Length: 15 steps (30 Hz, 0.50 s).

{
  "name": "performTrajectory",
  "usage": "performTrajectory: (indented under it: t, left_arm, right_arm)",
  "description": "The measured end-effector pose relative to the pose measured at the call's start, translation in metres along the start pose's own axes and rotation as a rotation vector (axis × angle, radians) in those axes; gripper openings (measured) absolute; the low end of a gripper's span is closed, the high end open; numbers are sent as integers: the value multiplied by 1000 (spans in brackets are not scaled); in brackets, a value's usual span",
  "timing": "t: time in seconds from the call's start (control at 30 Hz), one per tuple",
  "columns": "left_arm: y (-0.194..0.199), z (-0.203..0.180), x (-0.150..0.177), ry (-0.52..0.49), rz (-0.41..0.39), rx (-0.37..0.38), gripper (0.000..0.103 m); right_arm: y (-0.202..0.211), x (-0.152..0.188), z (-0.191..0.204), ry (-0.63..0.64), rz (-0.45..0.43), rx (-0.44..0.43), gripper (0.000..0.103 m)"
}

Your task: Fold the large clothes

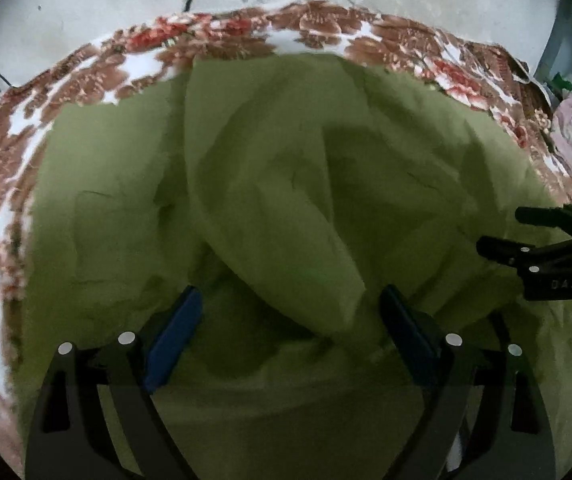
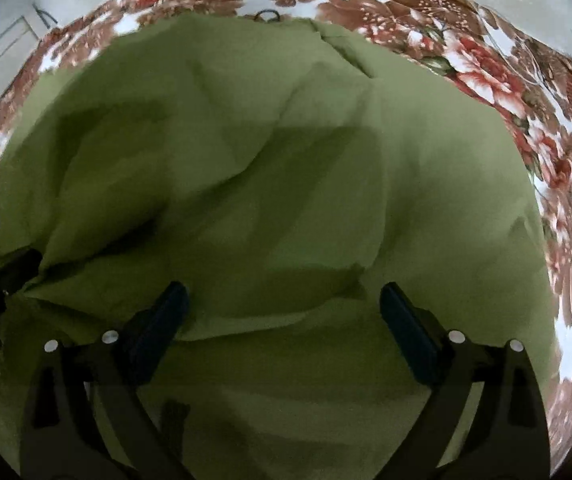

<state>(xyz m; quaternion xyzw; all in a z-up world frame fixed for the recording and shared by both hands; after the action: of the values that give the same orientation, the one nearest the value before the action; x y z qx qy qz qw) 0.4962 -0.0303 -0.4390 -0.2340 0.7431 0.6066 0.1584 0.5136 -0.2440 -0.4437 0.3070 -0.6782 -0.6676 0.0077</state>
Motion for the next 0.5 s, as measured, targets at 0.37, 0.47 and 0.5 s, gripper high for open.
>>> performTrajectory:
  t: [0.37, 0.47, 0.5]
  left_arm:
    - [80, 10, 38, 74, -2, 20, 91]
    - [99, 19, 56, 95, 24, 14, 91]
    - [108, 22, 63, 108, 30, 20, 91]
  right_arm:
    - [88, 55, 32, 31, -24, 16, 96]
    - [105, 82, 39, 11, 1, 21, 96]
    - [109, 88, 41, 7, 9, 21, 96]
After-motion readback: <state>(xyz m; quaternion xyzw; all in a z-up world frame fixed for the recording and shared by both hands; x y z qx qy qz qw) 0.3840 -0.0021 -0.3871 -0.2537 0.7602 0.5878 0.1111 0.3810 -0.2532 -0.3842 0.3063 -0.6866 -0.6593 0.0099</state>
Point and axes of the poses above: each gripper's, at about its wrist camera, not at the fingertips, and y roughly against the way its jaws point, z to its left, x to its underside, the point moved 2 cm from there along -y, roughly the way its jaws point, and after that the axes turned 15 degrees about y, right-handed, at the moved point
